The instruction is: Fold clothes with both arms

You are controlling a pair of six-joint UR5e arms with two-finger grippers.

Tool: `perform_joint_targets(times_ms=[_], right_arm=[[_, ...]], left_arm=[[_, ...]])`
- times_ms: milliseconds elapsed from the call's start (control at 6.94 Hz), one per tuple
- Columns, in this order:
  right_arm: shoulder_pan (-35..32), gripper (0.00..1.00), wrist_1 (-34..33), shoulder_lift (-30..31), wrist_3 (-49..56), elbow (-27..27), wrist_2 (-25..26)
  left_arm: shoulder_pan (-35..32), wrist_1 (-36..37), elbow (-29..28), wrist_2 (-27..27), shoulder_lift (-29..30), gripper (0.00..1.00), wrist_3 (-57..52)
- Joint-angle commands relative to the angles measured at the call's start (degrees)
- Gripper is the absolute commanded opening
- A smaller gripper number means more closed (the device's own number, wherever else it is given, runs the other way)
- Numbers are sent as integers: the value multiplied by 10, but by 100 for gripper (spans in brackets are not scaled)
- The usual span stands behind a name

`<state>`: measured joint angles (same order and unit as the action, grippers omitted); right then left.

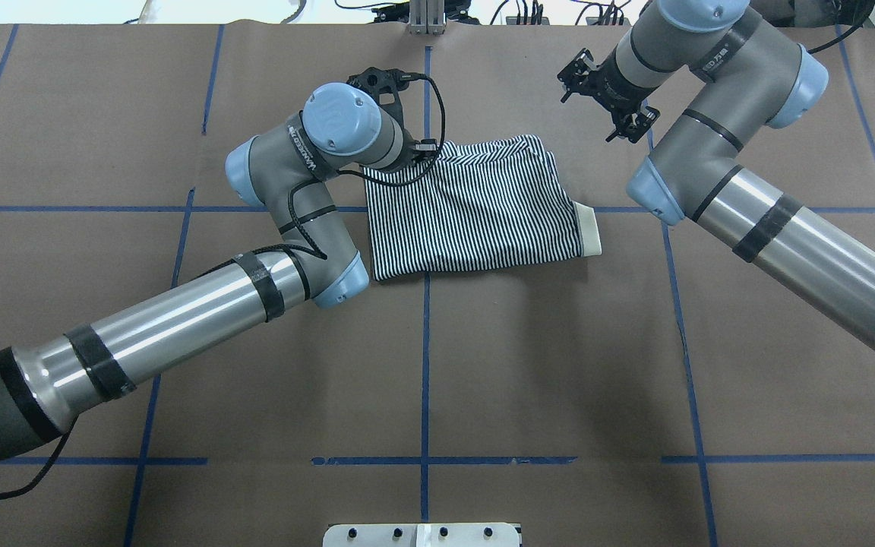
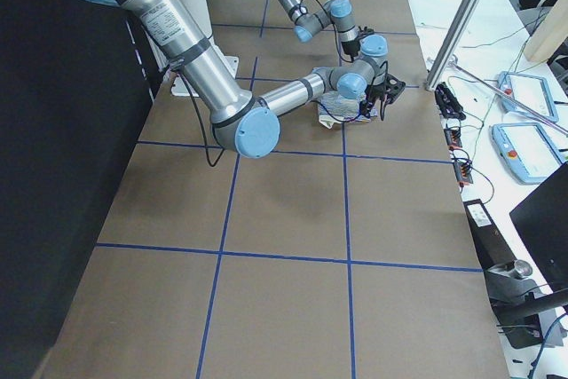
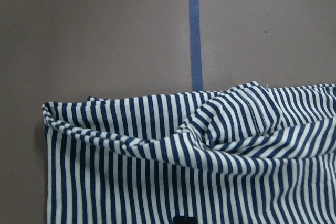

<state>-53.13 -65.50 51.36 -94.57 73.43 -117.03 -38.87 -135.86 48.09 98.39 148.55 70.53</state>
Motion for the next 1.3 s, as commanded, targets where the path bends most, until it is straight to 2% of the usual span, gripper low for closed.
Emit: perform_joint_targets(times_ms=[0,288,432,576,720,1008,1152], right_arm=[[0,100,0,28,0,28,0],[-6,100,-1,39,16,31,-3],[-22,100,-5,46,67,31,-11],[-50,100,-2,67,116,31,-41],[-85,100,-3,93,203,31,-70],[-170,100,-9,149,422,29,-120],[-213,100,-15,179,541,27,-139]], left_arm=[[-45,-55,-57,0,13,0,-24],[-85,-55,-56,11,7,0,-64],[-104,-54,-25,31,-24,0,-85],[-130,-52,48,75,-97,0,-121],[-159,-49,95,127,-150,0,-159],[-238,-45,200,240,-271,0,-243],[-298,-18,254,286,-320,0,-287]])
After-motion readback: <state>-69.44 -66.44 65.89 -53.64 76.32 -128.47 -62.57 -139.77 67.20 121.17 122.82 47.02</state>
